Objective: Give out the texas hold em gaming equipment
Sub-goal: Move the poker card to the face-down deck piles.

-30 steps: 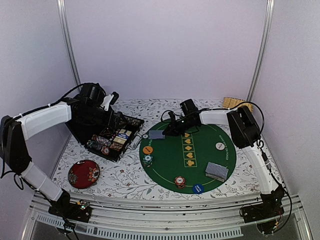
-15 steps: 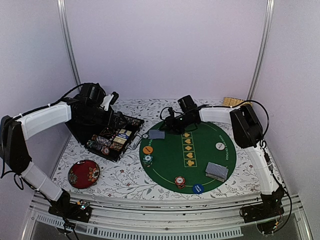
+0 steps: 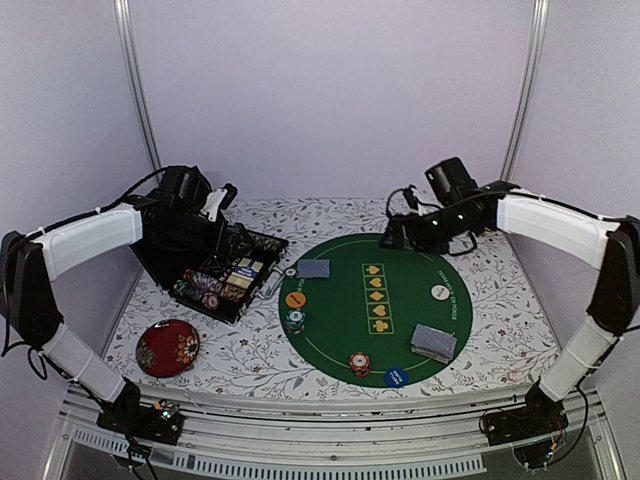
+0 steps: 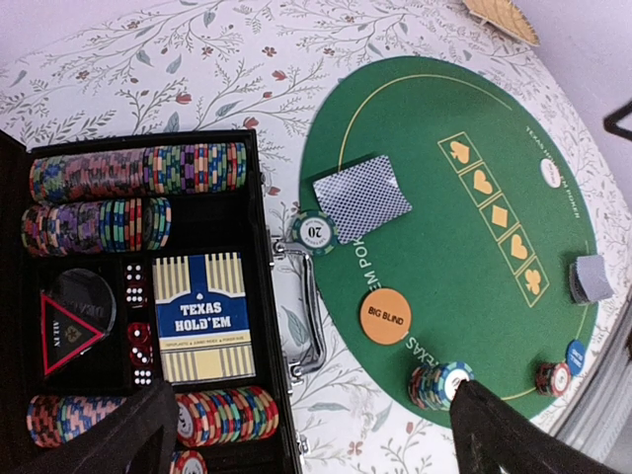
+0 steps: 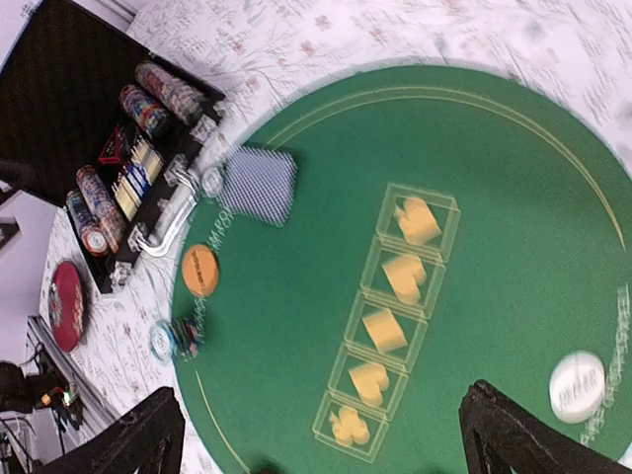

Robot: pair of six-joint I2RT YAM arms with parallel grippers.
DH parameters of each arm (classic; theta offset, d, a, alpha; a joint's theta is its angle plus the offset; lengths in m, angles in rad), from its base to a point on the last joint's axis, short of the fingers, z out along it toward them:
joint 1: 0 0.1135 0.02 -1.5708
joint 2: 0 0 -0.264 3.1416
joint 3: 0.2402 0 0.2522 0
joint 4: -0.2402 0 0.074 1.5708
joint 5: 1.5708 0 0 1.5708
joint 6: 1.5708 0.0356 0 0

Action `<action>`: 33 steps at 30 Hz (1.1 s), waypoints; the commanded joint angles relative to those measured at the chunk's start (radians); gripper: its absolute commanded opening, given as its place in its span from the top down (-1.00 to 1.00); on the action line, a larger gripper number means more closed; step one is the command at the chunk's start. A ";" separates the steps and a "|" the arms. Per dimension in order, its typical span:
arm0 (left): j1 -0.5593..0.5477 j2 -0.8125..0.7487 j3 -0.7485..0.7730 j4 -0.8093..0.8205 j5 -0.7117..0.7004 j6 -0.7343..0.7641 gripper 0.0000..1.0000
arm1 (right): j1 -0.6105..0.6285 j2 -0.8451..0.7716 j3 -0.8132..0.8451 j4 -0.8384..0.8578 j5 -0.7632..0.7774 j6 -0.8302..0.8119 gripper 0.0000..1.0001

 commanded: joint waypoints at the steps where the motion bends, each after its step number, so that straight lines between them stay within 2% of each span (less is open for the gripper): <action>1: 0.011 0.008 0.016 -0.006 0.016 -0.011 -0.97 | -0.061 -0.187 -0.339 -0.106 0.007 0.059 -0.98; 5: 0.008 0.014 0.016 -0.006 0.028 -0.015 -0.97 | -0.111 -0.353 -0.582 -0.062 -0.031 0.145 -0.98; 11: 0.001 0.016 0.014 -0.006 0.025 -0.016 -0.97 | -0.112 -0.417 -0.742 -0.005 -0.098 0.216 -0.98; 23: -0.005 0.013 0.012 -0.005 0.017 -0.009 -0.97 | -0.094 -0.384 -0.846 0.004 -0.029 0.261 -0.94; 28: -0.005 0.015 0.012 -0.005 0.017 -0.008 -0.97 | -0.081 -0.330 -0.845 -0.031 0.033 0.258 -0.87; 33: -0.005 0.017 0.012 -0.007 0.014 -0.008 -0.97 | -0.078 -0.340 -0.832 -0.071 0.063 0.257 -0.71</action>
